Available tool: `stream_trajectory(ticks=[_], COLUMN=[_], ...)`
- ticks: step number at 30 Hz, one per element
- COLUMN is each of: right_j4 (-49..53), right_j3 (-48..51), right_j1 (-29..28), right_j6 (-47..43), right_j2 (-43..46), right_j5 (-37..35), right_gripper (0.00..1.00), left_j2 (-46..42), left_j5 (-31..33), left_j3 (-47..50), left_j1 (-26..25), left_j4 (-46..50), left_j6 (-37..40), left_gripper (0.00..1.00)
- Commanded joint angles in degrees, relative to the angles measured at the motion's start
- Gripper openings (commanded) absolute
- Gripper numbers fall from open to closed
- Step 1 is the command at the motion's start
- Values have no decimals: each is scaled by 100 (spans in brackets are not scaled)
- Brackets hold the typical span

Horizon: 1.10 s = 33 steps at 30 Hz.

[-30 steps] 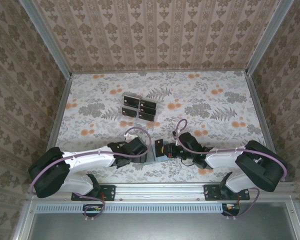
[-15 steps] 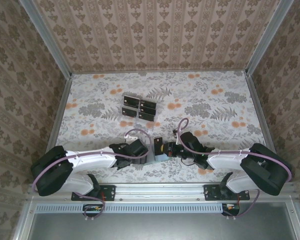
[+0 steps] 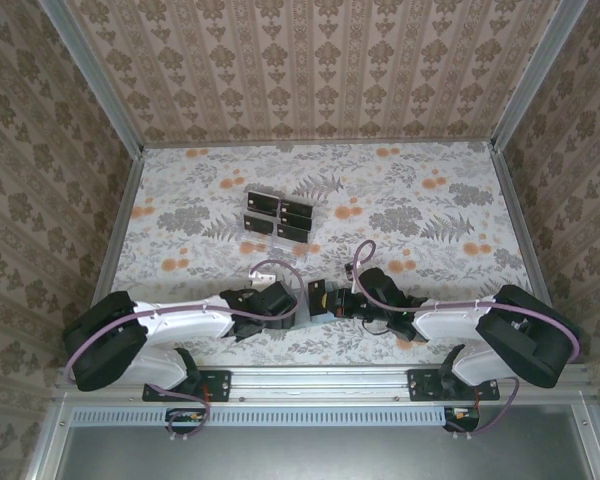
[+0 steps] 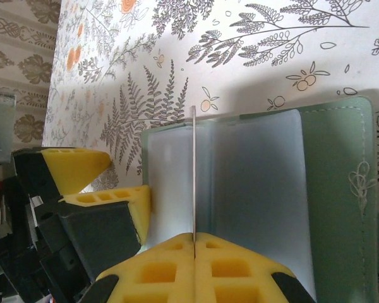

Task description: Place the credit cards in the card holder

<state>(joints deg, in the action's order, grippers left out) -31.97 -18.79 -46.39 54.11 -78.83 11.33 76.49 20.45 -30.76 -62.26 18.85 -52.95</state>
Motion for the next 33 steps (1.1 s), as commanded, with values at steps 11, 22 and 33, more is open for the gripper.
stream_trajectory(ticks=[11, 22, 33], right_j4=[-196, -353, -338], right_j3=[84, 99, 231], right_j1=[-45, -57, -58], right_j6=[-14, -5, -33], right_j2=[-58, -322, -240], right_j5=[-155, -25, -95], right_gripper=[0, 0, 0], left_j2=[50, 46, 35], left_j5=[12, 31, 38], left_j3=[188, 199, 194], left_j1=[-58, -74, -79], left_j4=[276, 284, 327], left_j6=[-120, -136, -146], left_gripper=[100, 100, 100])
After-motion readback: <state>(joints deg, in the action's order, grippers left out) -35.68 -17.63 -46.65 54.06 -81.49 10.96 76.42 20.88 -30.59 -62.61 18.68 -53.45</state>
